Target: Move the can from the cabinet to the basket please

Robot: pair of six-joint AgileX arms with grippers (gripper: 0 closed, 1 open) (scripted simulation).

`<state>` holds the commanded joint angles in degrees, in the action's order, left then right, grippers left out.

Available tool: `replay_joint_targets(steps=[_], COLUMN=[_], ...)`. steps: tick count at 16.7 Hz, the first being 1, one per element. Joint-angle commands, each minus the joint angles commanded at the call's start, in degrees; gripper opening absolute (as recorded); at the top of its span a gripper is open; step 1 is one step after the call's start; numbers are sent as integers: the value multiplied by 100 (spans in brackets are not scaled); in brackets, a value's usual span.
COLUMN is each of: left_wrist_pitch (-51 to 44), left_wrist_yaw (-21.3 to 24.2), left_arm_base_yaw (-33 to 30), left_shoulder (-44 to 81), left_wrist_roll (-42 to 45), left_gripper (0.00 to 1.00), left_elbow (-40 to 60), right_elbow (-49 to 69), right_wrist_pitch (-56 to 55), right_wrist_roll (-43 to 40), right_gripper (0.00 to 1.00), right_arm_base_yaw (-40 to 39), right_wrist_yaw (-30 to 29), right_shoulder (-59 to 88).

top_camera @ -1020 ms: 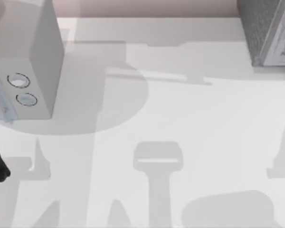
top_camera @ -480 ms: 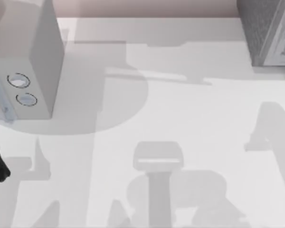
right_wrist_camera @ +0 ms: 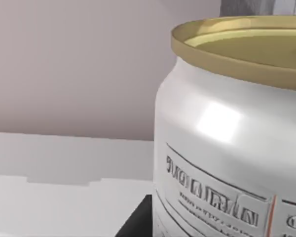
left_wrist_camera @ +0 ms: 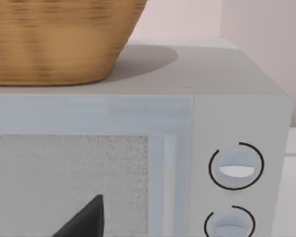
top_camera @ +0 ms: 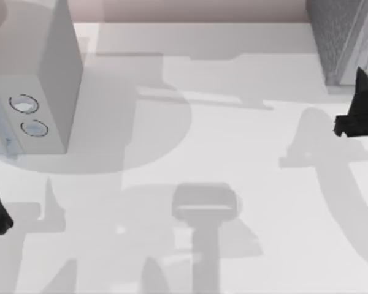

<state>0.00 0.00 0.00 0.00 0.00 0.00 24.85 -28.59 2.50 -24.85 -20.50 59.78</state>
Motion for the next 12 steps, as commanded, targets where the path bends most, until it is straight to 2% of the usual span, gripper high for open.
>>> replay_joint_targets(steps=[12], left_wrist_pitch=[0], left_wrist_yaw=[0], left_arm_base_yaw=[0], left_shoulder=[0], left_wrist_roll=[0], left_gripper=[100], left_elbow=[0], right_elbow=[1468], right_wrist_pitch=[-1568], right_wrist_roll=[-25], right_gripper=[0], right_arm_base_yaw=[-1335], right_wrist_yaw=[-1491], right_shoulder=[3165])
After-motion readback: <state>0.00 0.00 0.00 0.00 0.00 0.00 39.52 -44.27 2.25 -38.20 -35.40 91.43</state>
